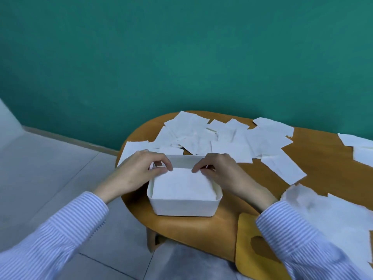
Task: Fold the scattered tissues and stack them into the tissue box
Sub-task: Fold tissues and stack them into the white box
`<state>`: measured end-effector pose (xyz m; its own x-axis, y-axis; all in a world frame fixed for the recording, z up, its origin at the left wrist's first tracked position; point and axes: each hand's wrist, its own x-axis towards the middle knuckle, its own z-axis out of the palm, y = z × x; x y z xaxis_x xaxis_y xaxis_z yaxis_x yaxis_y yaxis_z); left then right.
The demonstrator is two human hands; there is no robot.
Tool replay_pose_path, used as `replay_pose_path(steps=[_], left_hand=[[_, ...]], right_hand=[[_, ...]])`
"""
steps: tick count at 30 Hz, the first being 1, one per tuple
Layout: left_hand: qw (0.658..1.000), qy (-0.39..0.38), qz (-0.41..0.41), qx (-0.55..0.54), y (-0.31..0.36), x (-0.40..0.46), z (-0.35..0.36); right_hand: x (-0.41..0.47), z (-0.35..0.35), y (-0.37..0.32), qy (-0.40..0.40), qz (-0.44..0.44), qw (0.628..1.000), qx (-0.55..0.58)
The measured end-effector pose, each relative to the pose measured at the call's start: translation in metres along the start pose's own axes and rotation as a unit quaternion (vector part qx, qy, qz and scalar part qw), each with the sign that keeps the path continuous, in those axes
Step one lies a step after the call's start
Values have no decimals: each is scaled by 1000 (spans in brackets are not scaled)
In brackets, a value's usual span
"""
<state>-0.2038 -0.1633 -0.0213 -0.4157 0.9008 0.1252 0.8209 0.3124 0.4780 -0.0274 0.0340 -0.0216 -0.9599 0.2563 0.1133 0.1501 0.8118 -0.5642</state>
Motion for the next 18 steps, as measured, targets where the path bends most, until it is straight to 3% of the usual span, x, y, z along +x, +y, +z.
replay_pose_path(steps=[7,11,14,18], left_hand=[[987,8,43,153,1,7,10],[967,53,88,234,8,4,13],[976,0,76,205,16,3,15],[974,-79,56,206,22,9,22]], right_hand=[[6,14,8,12,-51,988,-147],[4,8,7,41,-68,975,-206],[-1,2,-2,30,-62,973,-220],[-2,4,-15,-61,-50,963,-259]])
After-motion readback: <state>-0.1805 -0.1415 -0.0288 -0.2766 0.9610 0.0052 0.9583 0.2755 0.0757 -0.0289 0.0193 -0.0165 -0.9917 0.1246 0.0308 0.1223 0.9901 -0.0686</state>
